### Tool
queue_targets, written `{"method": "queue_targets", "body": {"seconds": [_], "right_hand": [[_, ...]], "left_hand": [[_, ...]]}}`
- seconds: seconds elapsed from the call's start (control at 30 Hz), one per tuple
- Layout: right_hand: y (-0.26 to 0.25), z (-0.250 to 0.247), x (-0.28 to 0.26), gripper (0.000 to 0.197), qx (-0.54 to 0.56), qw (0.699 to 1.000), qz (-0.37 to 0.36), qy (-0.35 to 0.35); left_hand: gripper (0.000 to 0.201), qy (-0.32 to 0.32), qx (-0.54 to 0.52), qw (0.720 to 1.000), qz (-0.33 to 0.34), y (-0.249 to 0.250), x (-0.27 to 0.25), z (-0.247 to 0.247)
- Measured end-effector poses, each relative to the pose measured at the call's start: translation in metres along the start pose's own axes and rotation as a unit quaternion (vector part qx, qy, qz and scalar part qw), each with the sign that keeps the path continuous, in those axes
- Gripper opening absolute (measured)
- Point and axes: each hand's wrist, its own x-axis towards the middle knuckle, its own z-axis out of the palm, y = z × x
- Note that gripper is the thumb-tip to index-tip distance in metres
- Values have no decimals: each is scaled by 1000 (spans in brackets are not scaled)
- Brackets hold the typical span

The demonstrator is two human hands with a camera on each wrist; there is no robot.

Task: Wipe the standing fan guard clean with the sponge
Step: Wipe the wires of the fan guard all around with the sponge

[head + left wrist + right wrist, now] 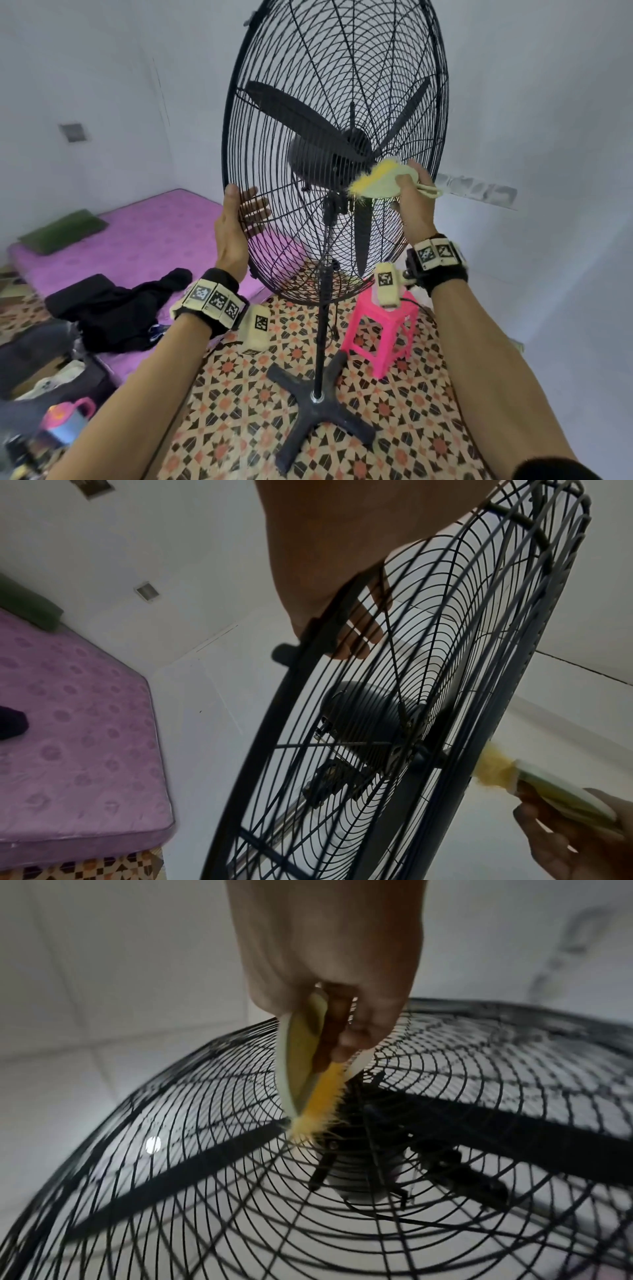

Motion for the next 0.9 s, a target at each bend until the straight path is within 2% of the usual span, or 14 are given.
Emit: {"method": "queue_targets", "body": {"seconds": [0.1, 0.2, 0.27, 0.33, 0.43, 0.5, 0.63, 0.77, 0.87, 0.9], "right_hand": [[2, -1, 8, 42, -63, 998, -5, 20], [-8, 2, 12, 39, -107, 993, -44, 4], [-15, 4, 17, 40, -71, 997, -41, -6], [-12, 0, 21, 35, -30, 999, -6, -11], [2, -5, 19, 34, -56, 998, 27, 5], [3, -5, 19, 34, -55, 998, 14, 28], [-7, -3, 25, 36, 64, 997, 33, 29], [-5, -4, 27, 40, -23, 998, 4, 58], [-1, -7, 24, 45, -125, 990, -31, 55], [0, -8, 22, 43, -120, 991, -33, 49]], "left_hand": [[89, -1, 2, 1000, 8, 4, -4, 3], [90, 2, 9, 1000, 6, 6, -4, 8], [94, 5, 12, 1000, 1, 4, -3, 7], [86, 4, 7, 1000, -1, 3, -3, 3], [77, 1, 2, 1000, 3, 4, -5, 3], [79, 3, 1, 1000, 4, 6, -5, 8], [88, 3, 1, 1000, -2, 3, -3, 8], [91, -1, 4, 1000, 0, 2, -5, 4], [100, 5, 13, 1000, -13, 4, -5, 6], [102, 5, 14, 1000, -14, 3, -4, 6]]}}
